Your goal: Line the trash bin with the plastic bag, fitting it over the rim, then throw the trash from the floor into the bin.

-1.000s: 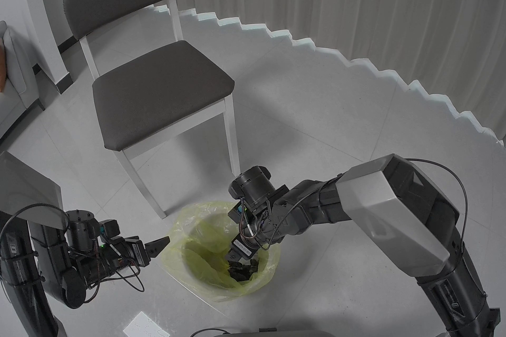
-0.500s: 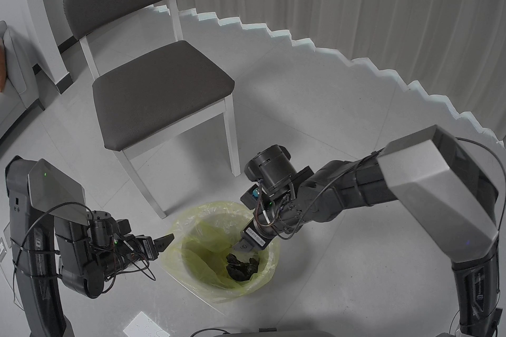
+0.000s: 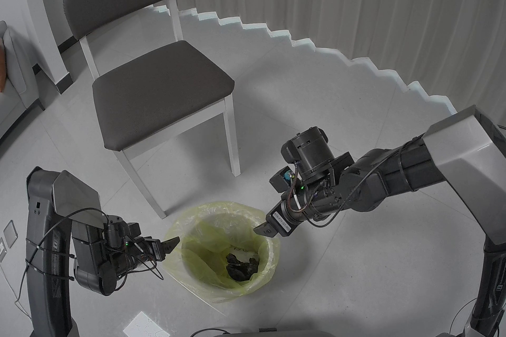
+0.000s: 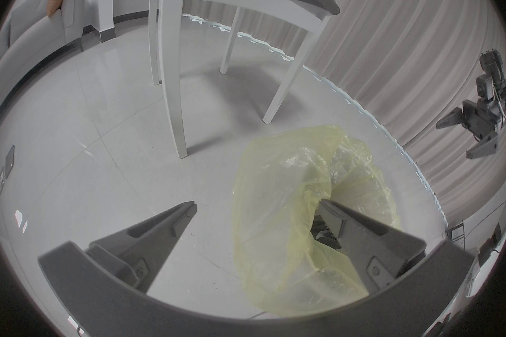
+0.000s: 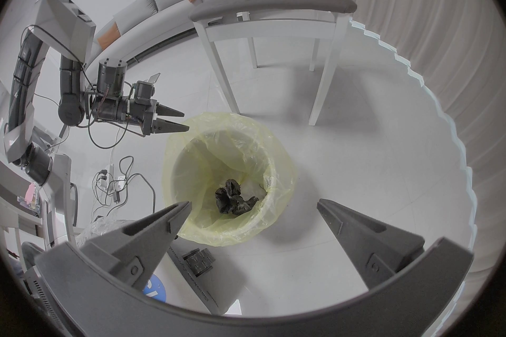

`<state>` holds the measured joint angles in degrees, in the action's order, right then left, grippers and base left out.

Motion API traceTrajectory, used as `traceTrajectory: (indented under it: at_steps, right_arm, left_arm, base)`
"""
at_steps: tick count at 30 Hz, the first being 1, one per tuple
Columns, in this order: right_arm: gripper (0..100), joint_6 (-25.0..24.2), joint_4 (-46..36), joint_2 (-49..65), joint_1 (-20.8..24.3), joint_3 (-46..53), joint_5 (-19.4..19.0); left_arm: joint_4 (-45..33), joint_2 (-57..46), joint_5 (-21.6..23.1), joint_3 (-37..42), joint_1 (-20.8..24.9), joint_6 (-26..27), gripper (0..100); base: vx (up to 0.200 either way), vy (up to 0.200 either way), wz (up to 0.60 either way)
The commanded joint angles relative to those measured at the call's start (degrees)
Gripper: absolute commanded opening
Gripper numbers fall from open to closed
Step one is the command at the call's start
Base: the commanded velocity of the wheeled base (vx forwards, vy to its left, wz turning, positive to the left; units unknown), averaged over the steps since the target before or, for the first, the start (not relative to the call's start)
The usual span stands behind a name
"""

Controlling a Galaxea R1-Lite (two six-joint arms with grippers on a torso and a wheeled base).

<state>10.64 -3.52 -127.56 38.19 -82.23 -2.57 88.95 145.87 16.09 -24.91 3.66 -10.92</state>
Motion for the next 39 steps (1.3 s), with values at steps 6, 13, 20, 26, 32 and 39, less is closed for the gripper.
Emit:
traceTrajectory:
  at_steps: [6, 13, 20, 26, 32, 39]
  right_arm:
    - [100, -0.01, 0.18, 0.82, -0.75, 0.49, -0.06]
    - [100, -0.01, 0.27, 1.44, -1.37, 1.54, -0.06]
    - [100, -0.01, 0.27, 1.44, -2.42, 2.51, -0.06]
    - [100, 0.08, 0.27, 1.26, -2.86, 2.33, -0.06]
    - [100, -0.01, 0.27, 0.91, -3.21, 1.98, -0.06]
    - [100, -0.10, 0.18, 1.00, -3.21, 1.81, 0.02]
  left_arm:
    - [1.05, 1.61, 0.52, -1.11, 0.03, -0.24, 0]
    - [1.05, 1.96, -0.01, -1.81, 0.39, 0.11, 0]
    - [-2.82, 2.14, -0.45, -5.86, 1.18, 0.29, 0]
    - [-10.82, 1.61, -3.87, -13.77, 2.41, 0.29, 0]
    - [-17.15, 1.43, -3.96, -20.18, 3.29, 0.20, 0]
    - [-25.41, 1.43, -3.87, -27.04, 3.90, -0.06, 0]
  base:
    - [0.000, 0.000, 0.00]
    - [0.000, 0.000, 0.00]
    - [0.000, 0.000, 0.00]
    - [0.000, 0.000, 0.00]
    - [0.000, 0.000, 0.00]
    - [0.000, 0.000, 0.00]
